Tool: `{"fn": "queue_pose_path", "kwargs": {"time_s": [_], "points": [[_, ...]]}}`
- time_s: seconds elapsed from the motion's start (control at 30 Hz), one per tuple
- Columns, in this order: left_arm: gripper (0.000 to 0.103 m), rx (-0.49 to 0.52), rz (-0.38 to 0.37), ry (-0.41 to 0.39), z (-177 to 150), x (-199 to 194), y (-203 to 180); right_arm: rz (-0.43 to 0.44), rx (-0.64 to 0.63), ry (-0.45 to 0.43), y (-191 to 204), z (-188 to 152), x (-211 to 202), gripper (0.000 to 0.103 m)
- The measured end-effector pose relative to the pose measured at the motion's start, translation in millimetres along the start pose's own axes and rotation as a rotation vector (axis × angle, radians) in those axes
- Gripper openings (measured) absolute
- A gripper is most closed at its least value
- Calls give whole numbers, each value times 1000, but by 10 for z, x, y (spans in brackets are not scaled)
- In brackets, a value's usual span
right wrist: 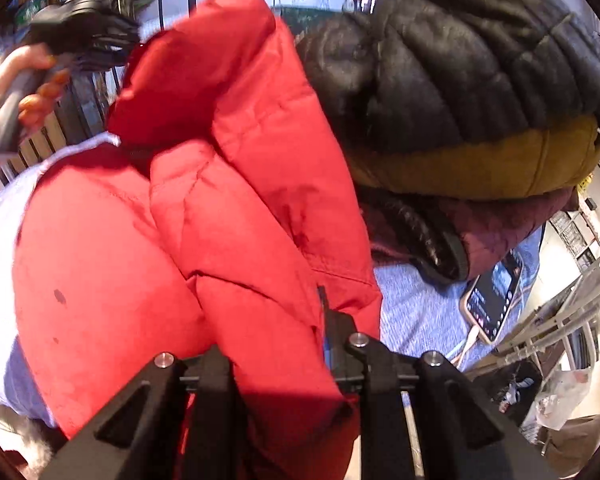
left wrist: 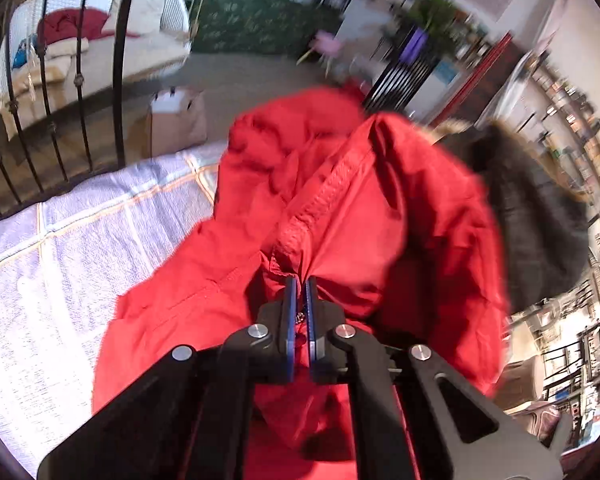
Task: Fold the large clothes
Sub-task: 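Lift the red jacket with both grippers and shake it out in the air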
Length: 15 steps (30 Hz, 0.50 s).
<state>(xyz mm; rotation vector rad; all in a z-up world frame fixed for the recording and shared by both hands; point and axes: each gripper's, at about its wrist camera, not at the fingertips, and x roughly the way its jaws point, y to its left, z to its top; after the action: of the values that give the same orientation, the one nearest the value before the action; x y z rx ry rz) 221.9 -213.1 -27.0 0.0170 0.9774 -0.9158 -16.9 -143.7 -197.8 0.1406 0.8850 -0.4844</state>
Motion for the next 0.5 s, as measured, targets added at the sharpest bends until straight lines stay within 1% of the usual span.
{"fn": "queue_pose_path", "kwargs": {"time_s": [0.07,0.1,0.17,0.23,0.27,0.3,0.33,0.37,0.43,0.47,0.5], "points": [[4,51,80,-18,-53,-175,-30,-1,-22,-24,62,39,-89,16],[4,51,78,-21,-75,-232,-28,-1,-32,-32,89,43,-123,16],[3,-16,0,-50,-135,-417,55,4,-18,-35,90,24,-161,16],[3,-63,-52,-96,-182,-649,134,10,-9,-42,86,11,-235,15],[3,-46,-58,-123,-220,-803,121,13,-23,-71,111,21,-320,15],[3,-15,-30,-149,-256,-912,103,9,-46,-102,160,40,-411,15],[3,-6,-20,-174,-304,-1063,108,1,-85,-142,235,74,-518,15],[3,-27,-37,-190,-346,-1198,141,7,-108,-170,293,115,-606,15],[3,-68,-44,-229,-443,-1454,194,40,-129,-216,378,211,-772,15],[2,-73,-51,-261,-509,-1626,227,46,-139,-236,406,239,-845,14],[0,-73,-43,-302,-573,-1825,260,48,-158,-260,457,275,-936,14]]}}
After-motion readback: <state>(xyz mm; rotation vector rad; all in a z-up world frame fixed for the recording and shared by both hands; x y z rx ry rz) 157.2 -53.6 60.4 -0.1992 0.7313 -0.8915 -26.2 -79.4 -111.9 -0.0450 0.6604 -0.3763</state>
